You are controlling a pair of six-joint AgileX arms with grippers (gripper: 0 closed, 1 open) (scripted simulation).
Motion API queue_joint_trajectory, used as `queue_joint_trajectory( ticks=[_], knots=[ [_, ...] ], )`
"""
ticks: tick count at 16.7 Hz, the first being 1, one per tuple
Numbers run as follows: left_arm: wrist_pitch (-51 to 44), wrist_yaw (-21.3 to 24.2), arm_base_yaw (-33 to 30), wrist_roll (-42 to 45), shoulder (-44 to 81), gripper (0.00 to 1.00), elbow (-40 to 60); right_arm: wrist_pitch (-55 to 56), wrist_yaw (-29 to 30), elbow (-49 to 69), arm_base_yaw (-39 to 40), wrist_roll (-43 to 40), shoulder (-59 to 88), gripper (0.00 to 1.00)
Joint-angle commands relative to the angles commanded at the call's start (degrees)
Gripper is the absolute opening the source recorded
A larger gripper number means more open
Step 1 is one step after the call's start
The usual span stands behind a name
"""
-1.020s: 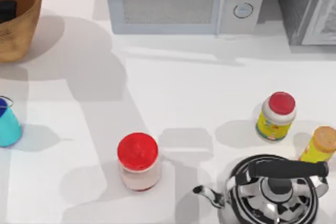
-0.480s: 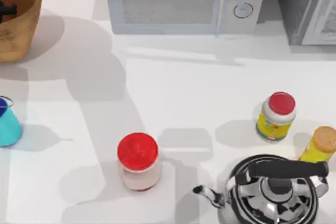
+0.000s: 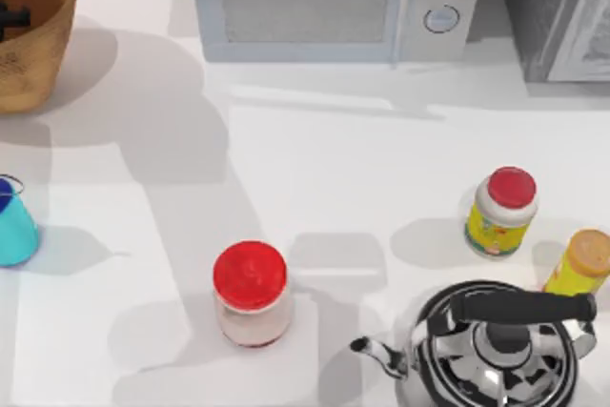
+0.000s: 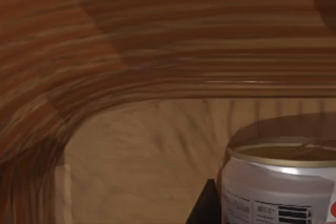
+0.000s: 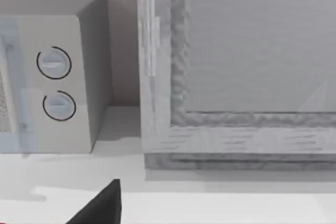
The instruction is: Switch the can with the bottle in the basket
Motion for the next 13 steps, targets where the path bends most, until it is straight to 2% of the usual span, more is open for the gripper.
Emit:
queue_joint_trajectory(
  ticks=[4,7,10,13],
  knots=[
    [-0.05,-0.27,0.21,0.28,-1.58,0.0,0.77,0.0,0.0,0.0,0.0,0.0,0.0,1.0],
    [2.04,-1.01,0.2,-0.62,-5.06,0.0,-2.69,0.0,0.0,0.0,0.0,0.0,0.0,1.0],
    [6.88,-2.43,-0.26,-2.26,-13.96,0.0,-11.47,0.0,0.0,0.0,0.0,0.0,0.0,1.0],
    [13.63,-4.01,-1.36,-4.05,-28.29,0.0,-24.96,0.0,0.0,0.0,0.0,0.0,0.0,1.0]
  ],
)
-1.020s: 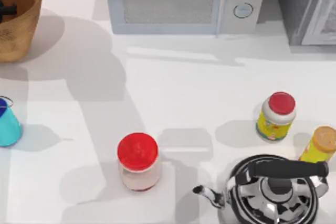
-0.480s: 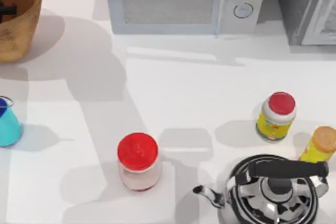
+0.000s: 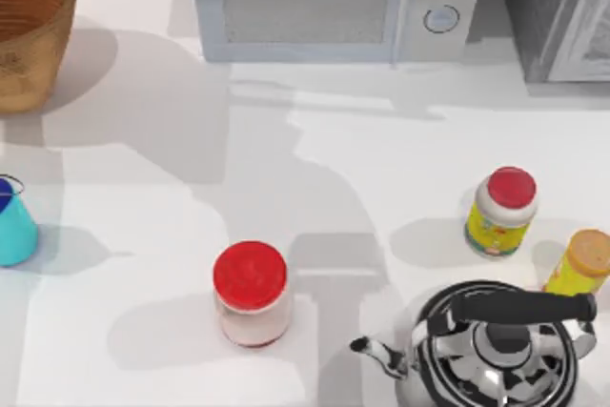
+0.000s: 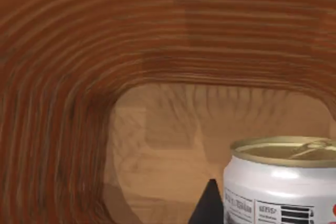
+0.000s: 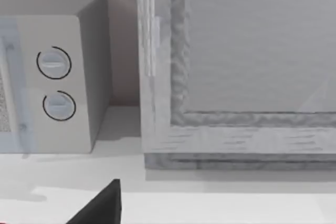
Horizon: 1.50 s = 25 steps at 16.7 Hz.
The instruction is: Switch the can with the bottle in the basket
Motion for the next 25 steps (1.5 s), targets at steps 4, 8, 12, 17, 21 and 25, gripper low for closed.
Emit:
queue_joint_trajectory(
  ticks=[4,8,12,17,21,25],
  knots=[
    [10.4,-1.87,-2.09,-2.3,-26.07,0.0,-22.89,0.0,0.0,0.0,0.0,0.0,0.0,1.0],
    [21.16,-3.26,-4.39,-4.44,-55.57,0.0,-48.46,0.0,0.0,0.0,0.0,0.0,0.0,1.0],
    [30.85,-3.92,-6.52,-6.19,-83.74,0.0,-73.17,0.0,0.0,0.0,0.0,0.0,0.0,1.0],
    [39.85,-3.7,-8.65,-7.45,-109.82,0.0,-97.28,0.0,0.0,0.0,0.0,0.0,0.0,1.0],
    [43.38,-3.15,-9.57,-7.69,-119.8,0.0,-107.08,0.0,0.0,0.0,0.0,0.0,0.0,1.0],
    [43.85,-3.03,-9.71,-7.7,-121.19,0.0,-108.43,0.0,0.0,0.0,0.0,0.0,0.0,1.0]
  ],
)
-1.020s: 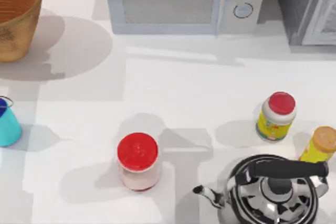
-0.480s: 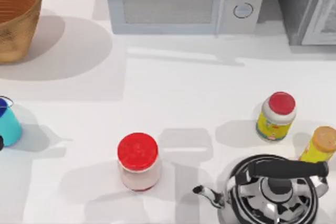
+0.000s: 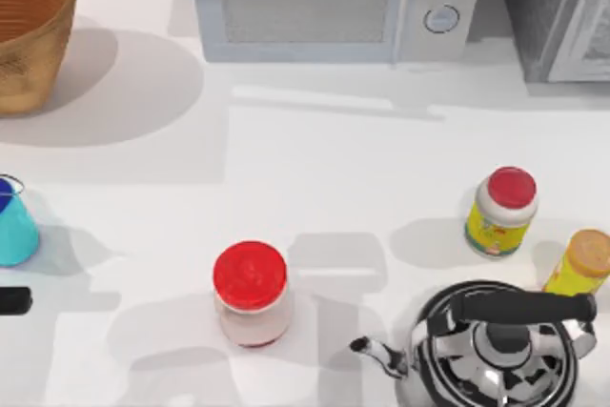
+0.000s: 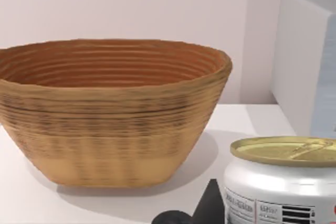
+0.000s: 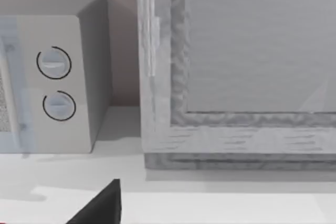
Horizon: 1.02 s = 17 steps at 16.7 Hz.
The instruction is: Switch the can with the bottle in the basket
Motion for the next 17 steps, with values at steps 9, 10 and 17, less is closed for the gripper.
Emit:
queue_joint_trajectory(
  ticks=[9,10,17],
  knots=[
    [5.84,4.56,-0.65,0.06,11.83,0.0,5.41,0.0,0.0,0.0,0.0,0.0,0.0,1.0],
    [7.75,6.24,-1.12,0.06,15.52,0.0,7.15,0.0,0.0,0.0,0.0,0.0,0.0,1.0],
    [25.89,23.49,-6.83,0.09,50.89,0.0,23.61,0.0,0.0,0.0,0.0,0.0,0.0,1.0]
  ],
)
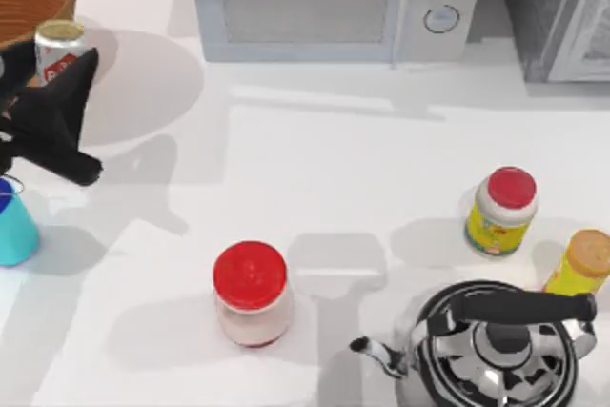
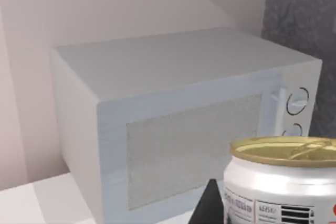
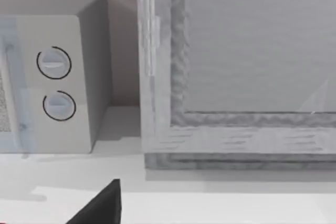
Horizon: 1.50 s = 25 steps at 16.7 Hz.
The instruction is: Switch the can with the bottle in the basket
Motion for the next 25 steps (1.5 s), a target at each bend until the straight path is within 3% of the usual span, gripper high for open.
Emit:
queue_joint_trajectory(
  ticks=[9,15,20,25],
  knots=[
    [27.78,26.69,-8.96,0.18,54.42,0.0,25.22,0.0,0.0,0.0,0.0,0.0,0.0,1.0],
    [42.87,40.63,-13.53,0.76,82.81,0.0,38.96,0.0,0.0,0.0,0.0,0.0,0.0,1.0],
    [49.55,46.53,-15.44,1.3,94.67,0.0,45.06,0.0,0.0,0.0,0.0,0.0,0.0,1.0],
    [50.02,46.92,-15.56,1.35,95.46,0.0,45.49,0.0,0.0,0.0,0.0,0.0,0.0,1.0]
  ],
)
